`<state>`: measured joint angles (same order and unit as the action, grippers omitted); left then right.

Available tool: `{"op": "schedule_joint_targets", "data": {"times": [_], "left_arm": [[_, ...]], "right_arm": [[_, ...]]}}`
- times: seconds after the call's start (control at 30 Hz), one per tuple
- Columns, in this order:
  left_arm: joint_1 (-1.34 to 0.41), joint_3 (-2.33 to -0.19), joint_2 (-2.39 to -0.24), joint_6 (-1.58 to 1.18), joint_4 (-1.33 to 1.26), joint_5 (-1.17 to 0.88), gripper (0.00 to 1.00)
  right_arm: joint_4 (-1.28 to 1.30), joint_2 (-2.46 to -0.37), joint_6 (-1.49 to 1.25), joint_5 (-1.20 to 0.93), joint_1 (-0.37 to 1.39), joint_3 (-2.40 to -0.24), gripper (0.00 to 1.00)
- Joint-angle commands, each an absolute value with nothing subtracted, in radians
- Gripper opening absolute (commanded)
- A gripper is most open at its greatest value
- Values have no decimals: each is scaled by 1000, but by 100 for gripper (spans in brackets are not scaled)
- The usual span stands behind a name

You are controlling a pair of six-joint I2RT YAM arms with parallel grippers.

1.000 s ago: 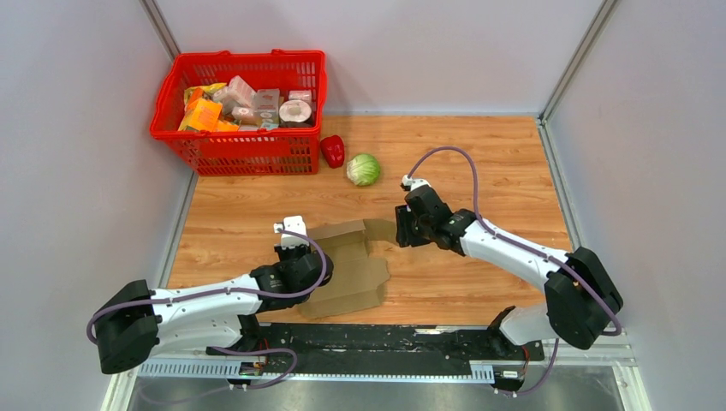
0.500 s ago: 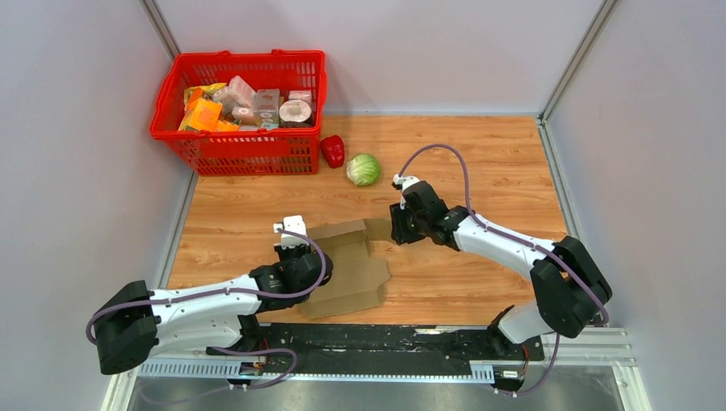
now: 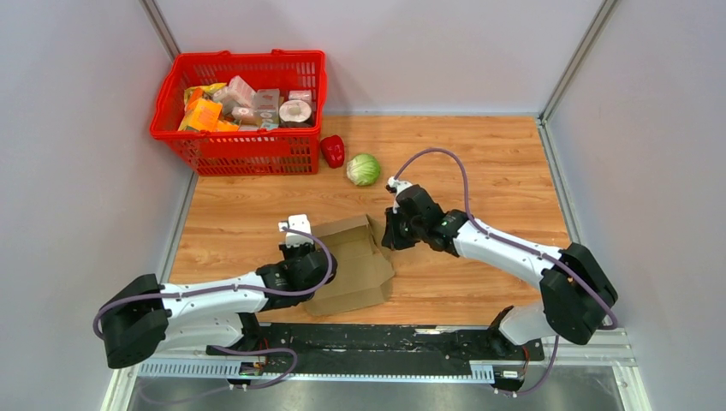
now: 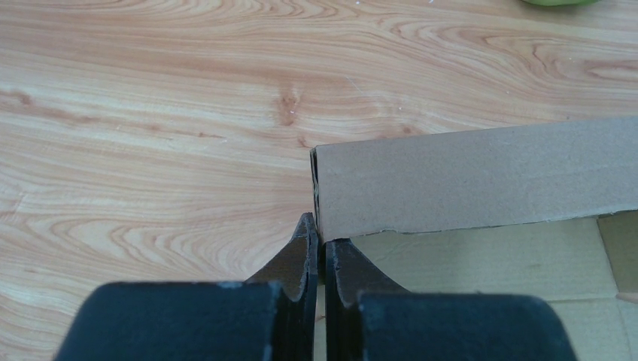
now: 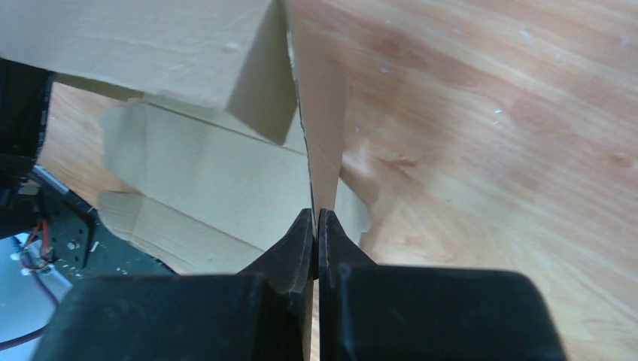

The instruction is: Fold the paper box

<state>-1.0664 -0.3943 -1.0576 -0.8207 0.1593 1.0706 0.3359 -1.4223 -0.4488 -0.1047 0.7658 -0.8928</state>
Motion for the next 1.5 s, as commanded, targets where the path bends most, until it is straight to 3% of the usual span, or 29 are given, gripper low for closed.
{"op": "schedule_joint_targets", "data": {"times": [0.0, 0.2, 0.37, 0.47, 0.53, 0.8, 1.07, 1.3, 1.47], "left_arm": [[-1068, -434, -1080, -808, 120, 1058, 0], [-1068, -436, -1069, -819, 129, 1055, 0], [-1069, -423, -1058, -827, 137, 1057, 0], [-1068, -410, -1051, -809, 124, 1040, 0], [-1069, -400, -1043, -802, 114, 1037, 0], [-1069, -367, -996, -811, 138, 1051, 0], [-1068, -368, -999, -799, 121, 1037, 0], [-1069, -376, -1031, -796, 104, 1028, 0], [-1069, -379, -1029, -792, 107, 1026, 0]], "right_arm": [[285, -1408, -601, -103, 810, -890, 1], [227, -1448, -684, -5, 891, -842, 3], [224, -1483, -617, -2, 905, -848, 14], [262, -1468, -520, -40, 904, -871, 30], [281, -1435, -461, -63, 894, -874, 46], [351, -1218, -419, -158, 767, -839, 67], [380, -1124, -476, -83, 549, -767, 67], [336, -1275, -361, -12, 574, -793, 52], [233, -1360, -269, -94, 684, -805, 48]]}}
